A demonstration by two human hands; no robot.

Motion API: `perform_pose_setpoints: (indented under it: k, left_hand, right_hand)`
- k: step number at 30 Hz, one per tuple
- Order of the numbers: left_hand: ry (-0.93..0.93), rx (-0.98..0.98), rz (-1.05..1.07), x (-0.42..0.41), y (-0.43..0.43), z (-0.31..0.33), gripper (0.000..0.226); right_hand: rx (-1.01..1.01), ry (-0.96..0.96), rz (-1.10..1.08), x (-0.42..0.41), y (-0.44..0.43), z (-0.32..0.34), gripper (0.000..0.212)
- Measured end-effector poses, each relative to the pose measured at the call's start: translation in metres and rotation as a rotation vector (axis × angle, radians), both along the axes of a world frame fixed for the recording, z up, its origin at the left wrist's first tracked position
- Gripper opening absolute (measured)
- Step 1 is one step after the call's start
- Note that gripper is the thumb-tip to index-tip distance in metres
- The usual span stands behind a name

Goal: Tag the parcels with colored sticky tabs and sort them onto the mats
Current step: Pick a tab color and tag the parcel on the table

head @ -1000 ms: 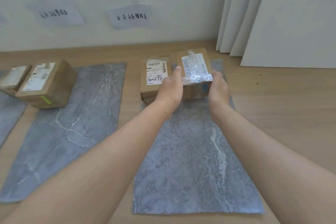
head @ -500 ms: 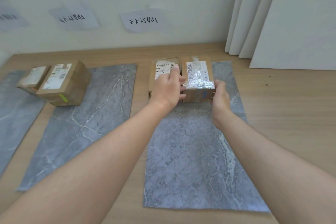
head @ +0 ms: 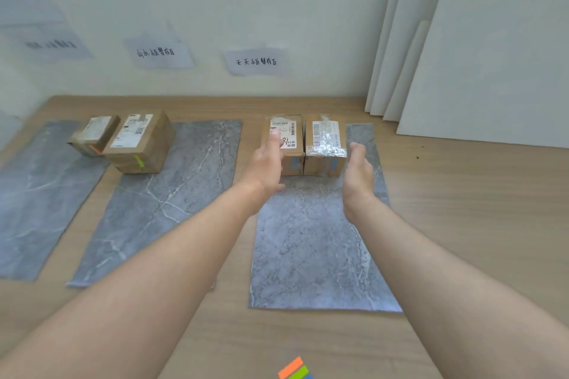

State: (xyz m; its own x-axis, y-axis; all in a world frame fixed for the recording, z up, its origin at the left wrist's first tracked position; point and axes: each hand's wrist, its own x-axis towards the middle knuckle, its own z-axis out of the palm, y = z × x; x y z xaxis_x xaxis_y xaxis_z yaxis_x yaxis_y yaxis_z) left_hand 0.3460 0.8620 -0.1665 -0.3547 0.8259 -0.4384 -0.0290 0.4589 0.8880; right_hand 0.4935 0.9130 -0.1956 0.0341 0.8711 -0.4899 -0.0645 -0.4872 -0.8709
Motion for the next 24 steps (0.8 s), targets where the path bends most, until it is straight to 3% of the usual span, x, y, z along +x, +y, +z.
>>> perform_pose_setpoints:
  k: [8,13,18,24]
  left_hand:
    - [0.026,0.044,-0.086,-0.004,-0.101,0.083,0.071]
    - [0.059,0.063,-0.142,-0.007,-0.166,0.119,0.072]
    - [0.062,0.115,-0.185,0.003,-0.225,0.147,0.069]
    - [0.087,0.145,-0.184,0.005,-0.304,0.181,0.071]
  right_hand:
    - [0.124,-0.026,0.069,0.002,-0.093,0.099,0.052]
    - [0.187,0.000,0.066,0.002,-0.171,0.147,0.027]
    - [0.255,-0.003,0.039,0.008,-0.244,0.182,0.042]
    - [0.269,-0.019,0.067,0.008,-0.320,0.218,0.041]
